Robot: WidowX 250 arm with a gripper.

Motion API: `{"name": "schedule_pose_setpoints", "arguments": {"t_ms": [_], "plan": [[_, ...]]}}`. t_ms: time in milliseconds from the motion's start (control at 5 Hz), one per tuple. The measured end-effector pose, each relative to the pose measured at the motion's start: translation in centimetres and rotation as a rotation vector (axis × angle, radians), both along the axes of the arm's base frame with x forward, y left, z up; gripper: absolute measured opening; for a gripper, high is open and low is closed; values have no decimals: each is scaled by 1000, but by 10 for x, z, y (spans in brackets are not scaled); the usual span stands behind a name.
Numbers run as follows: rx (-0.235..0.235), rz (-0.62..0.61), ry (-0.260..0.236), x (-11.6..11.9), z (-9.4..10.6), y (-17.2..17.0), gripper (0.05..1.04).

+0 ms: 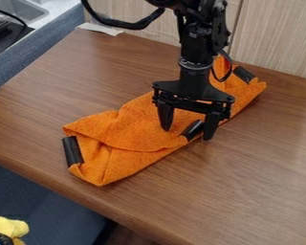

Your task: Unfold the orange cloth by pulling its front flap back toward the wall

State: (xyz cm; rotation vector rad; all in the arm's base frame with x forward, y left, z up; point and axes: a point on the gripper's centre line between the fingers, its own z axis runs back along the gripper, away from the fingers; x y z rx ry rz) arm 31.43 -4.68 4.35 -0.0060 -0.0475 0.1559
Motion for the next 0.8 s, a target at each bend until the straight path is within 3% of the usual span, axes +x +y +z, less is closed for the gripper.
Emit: {"name": "schedule_pose_setpoints", "arguments": {"t_ms": [400,600,800], "plan": [[8,-6,-6,1,0,-1,385],[9,-7,-6,1,0,-1,176],[12,-9,-3,1,-1,0,75]]}}
